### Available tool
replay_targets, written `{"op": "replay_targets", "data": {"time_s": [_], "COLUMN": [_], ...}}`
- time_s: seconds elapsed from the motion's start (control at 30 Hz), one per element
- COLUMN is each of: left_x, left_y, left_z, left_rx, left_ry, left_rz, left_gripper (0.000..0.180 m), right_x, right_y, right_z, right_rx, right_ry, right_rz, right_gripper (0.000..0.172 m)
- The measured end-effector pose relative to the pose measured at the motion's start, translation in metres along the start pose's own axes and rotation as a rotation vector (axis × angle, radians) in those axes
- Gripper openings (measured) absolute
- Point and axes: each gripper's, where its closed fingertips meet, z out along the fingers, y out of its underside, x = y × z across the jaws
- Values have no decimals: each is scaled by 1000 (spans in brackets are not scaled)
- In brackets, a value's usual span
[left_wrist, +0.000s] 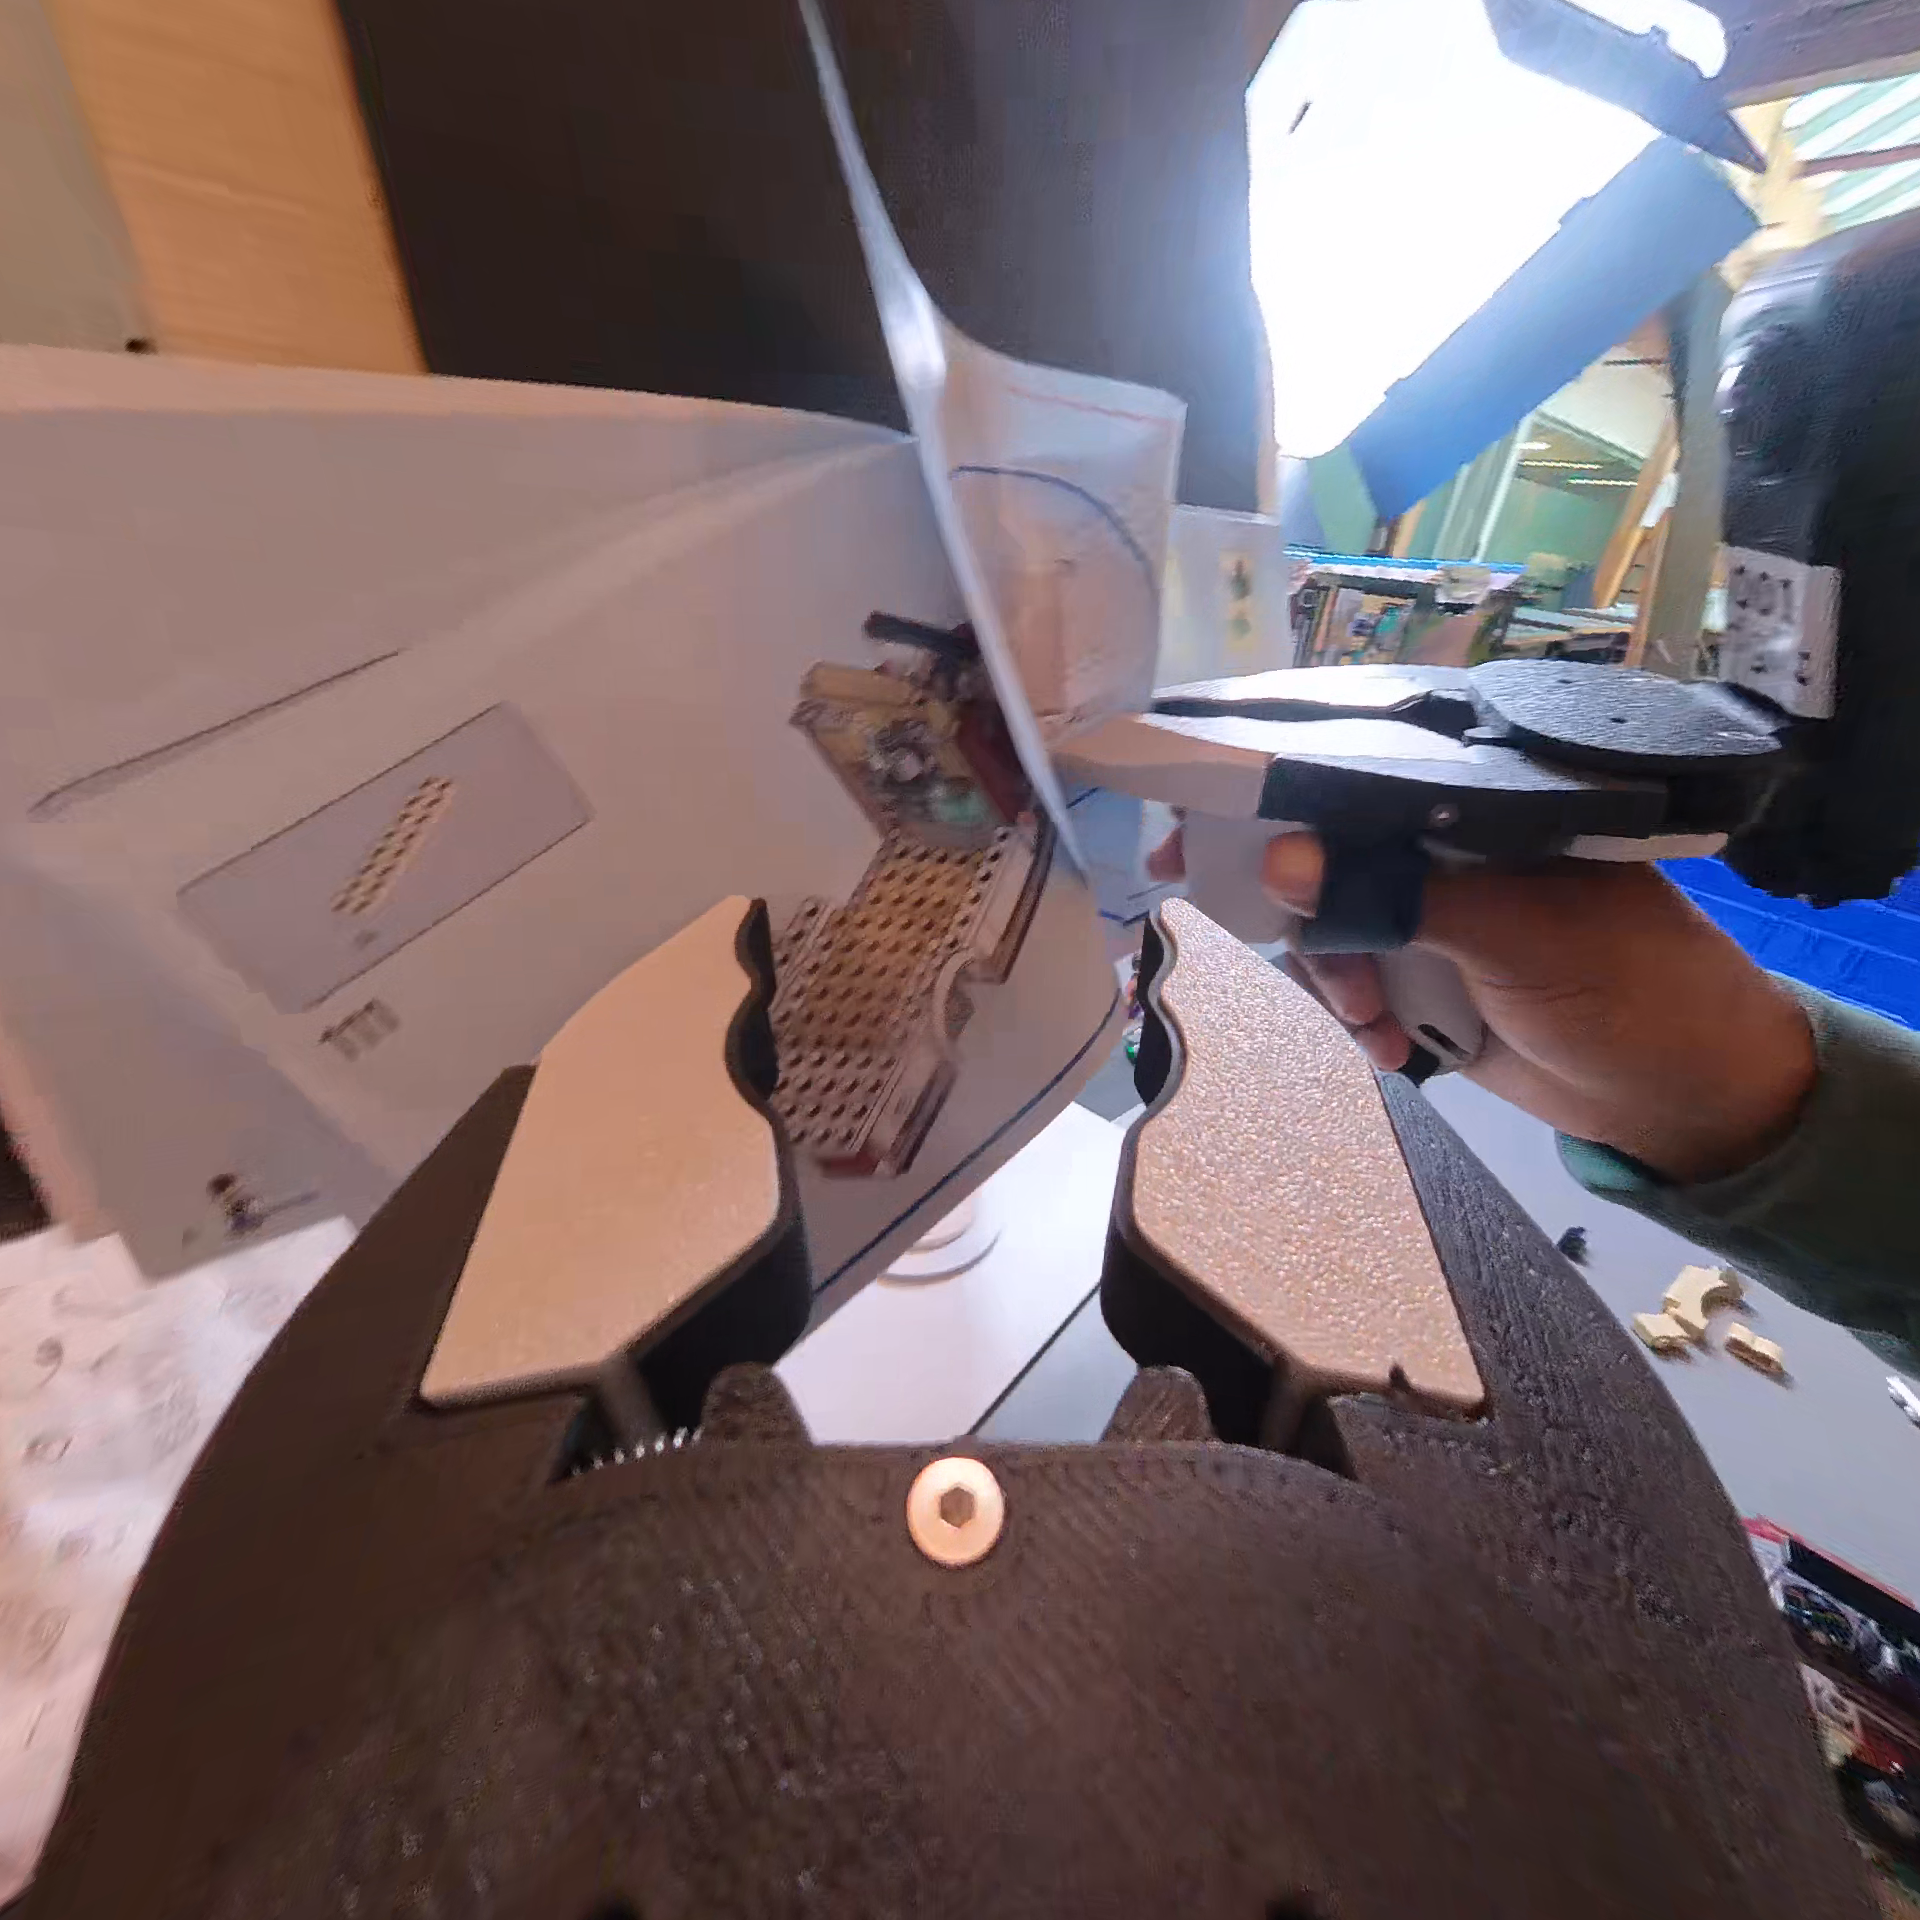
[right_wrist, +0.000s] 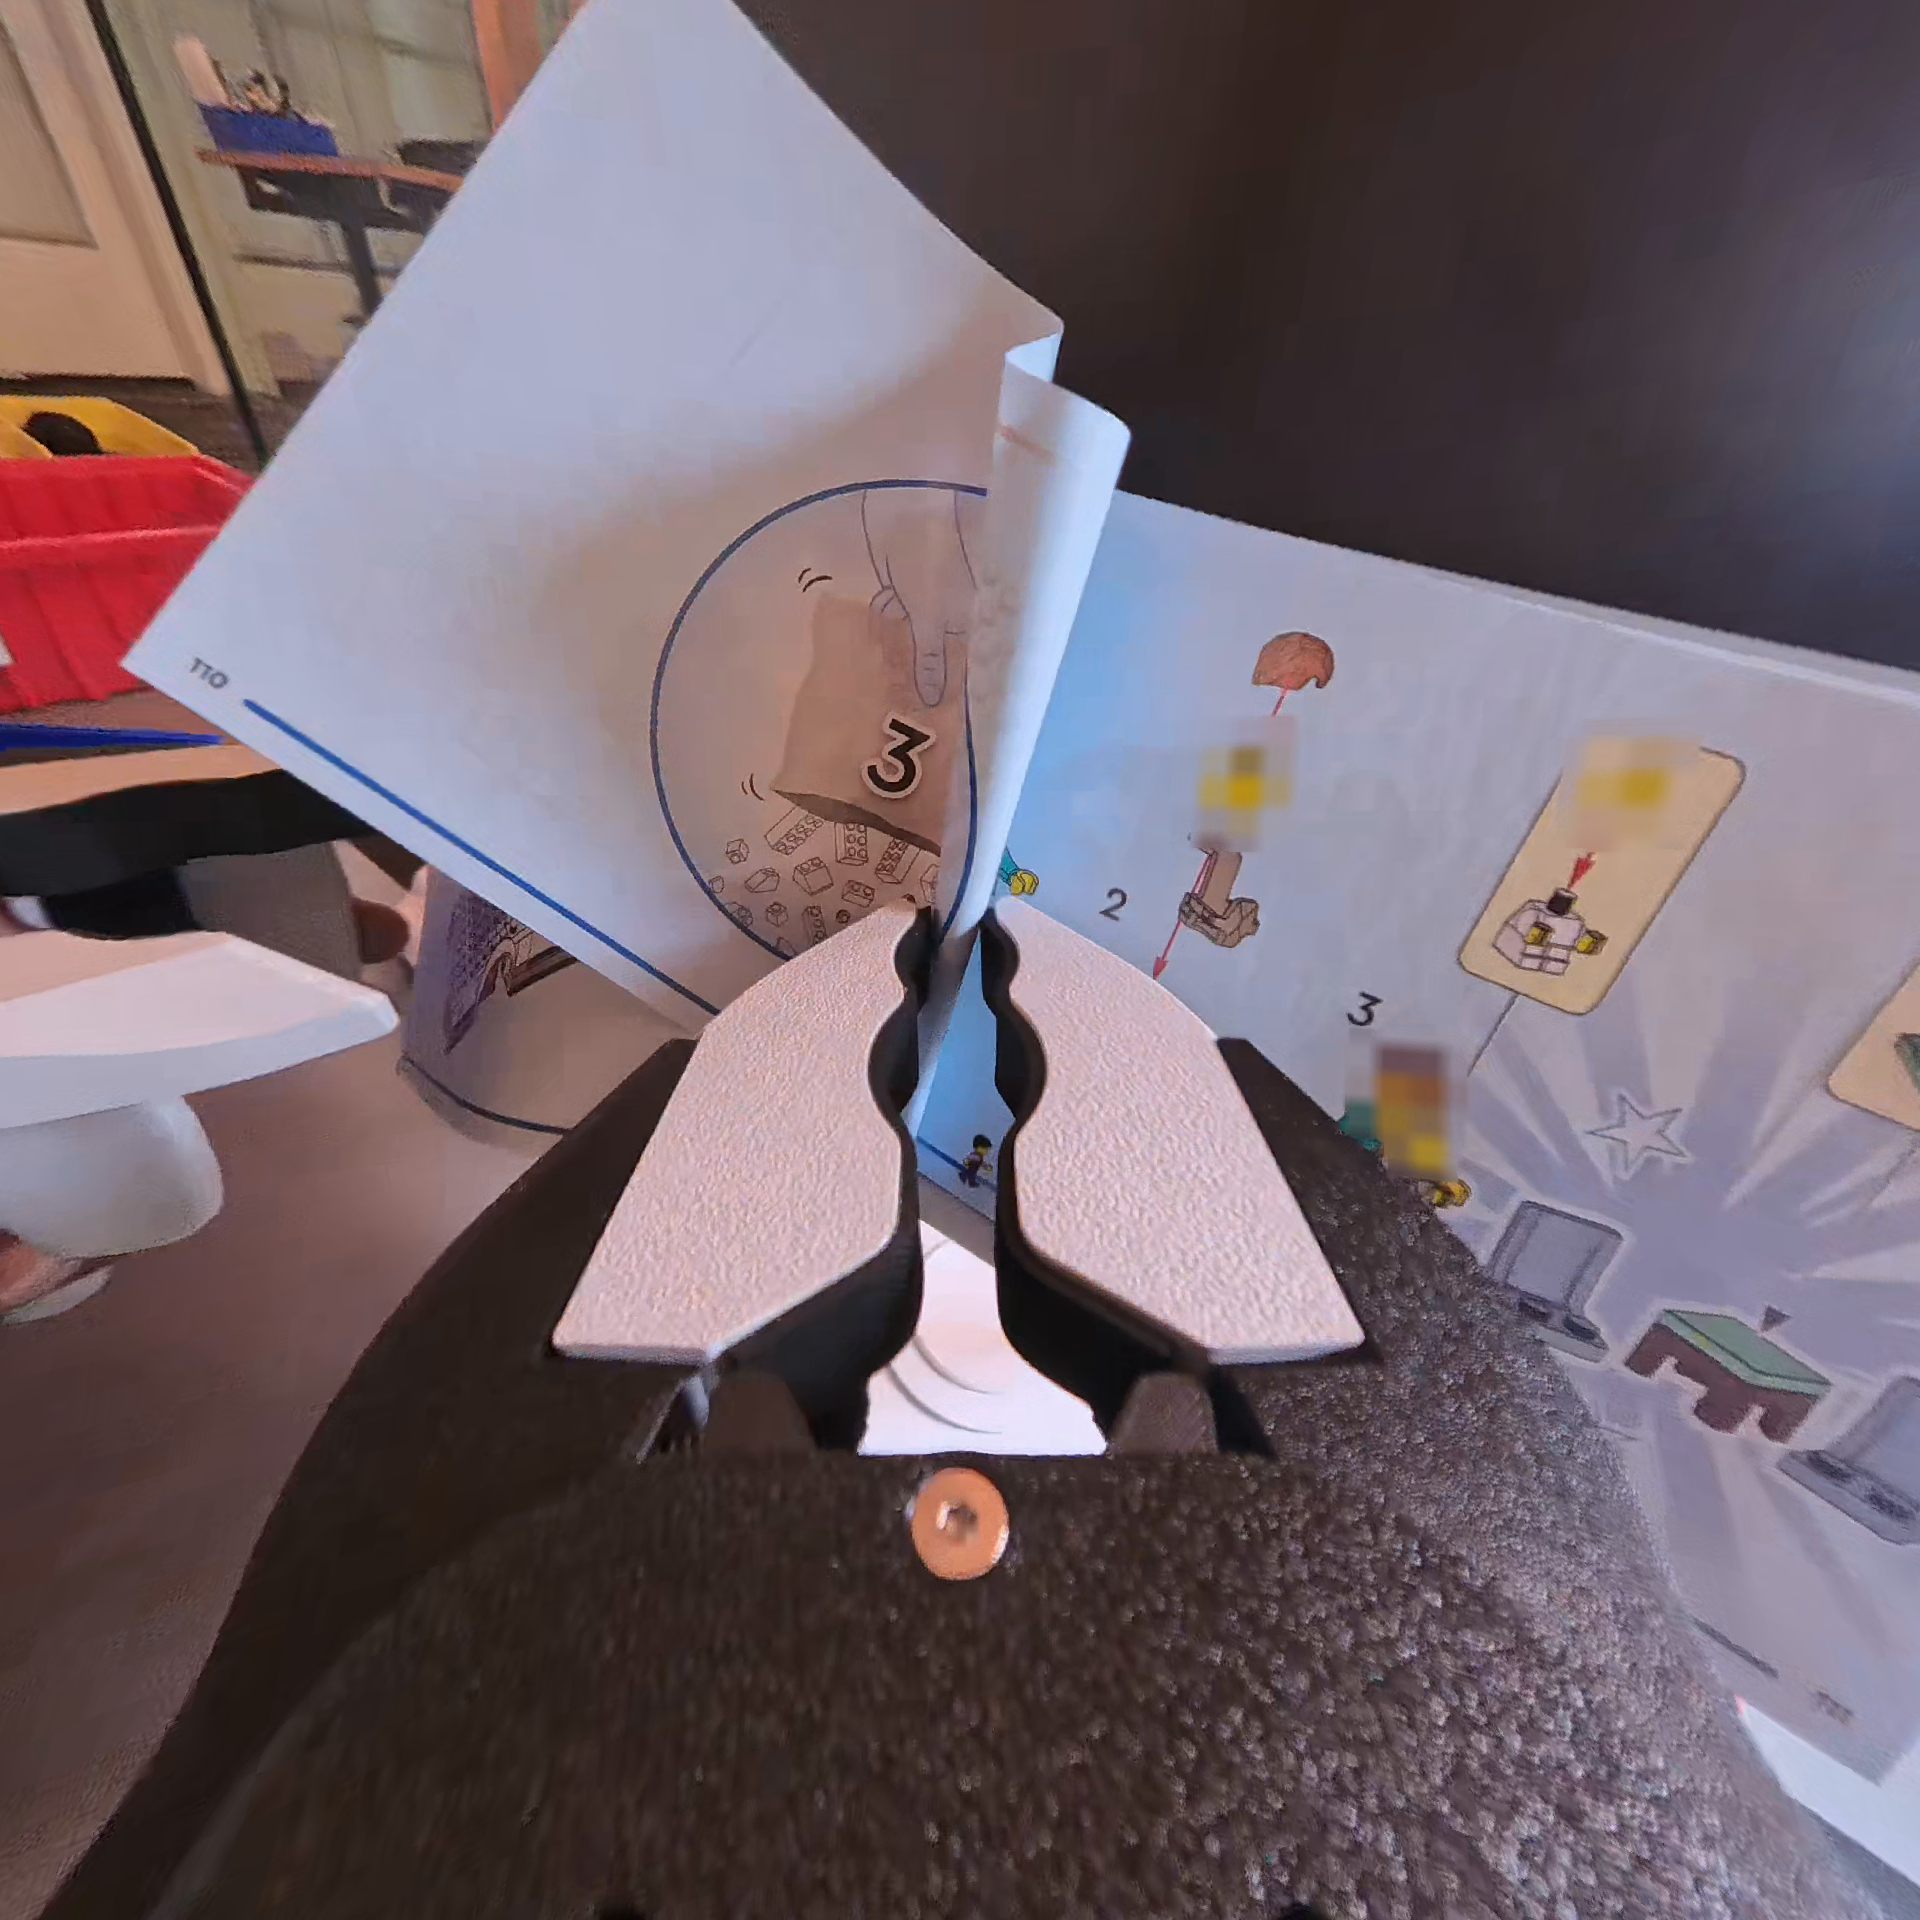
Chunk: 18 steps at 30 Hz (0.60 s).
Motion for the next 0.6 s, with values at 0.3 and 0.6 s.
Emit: {"op": "replay_targets", "data": {"time_s": [0.3,0.6], "left_x": [70,118], "left_y": [-18,8], "left_z": [60,104], "left_rx": [1,-88], "left_ry": [77,170], "left_rz": [409,570], "left_gripper": [1,1], "right_x": [26,30], "right_y": [-3,-37], "right_z": [-34,-102], "right_rx": [66,44], "right_ry": [-53,-225], "right_rz": [151,232], "right_gripper": [29,48]}}
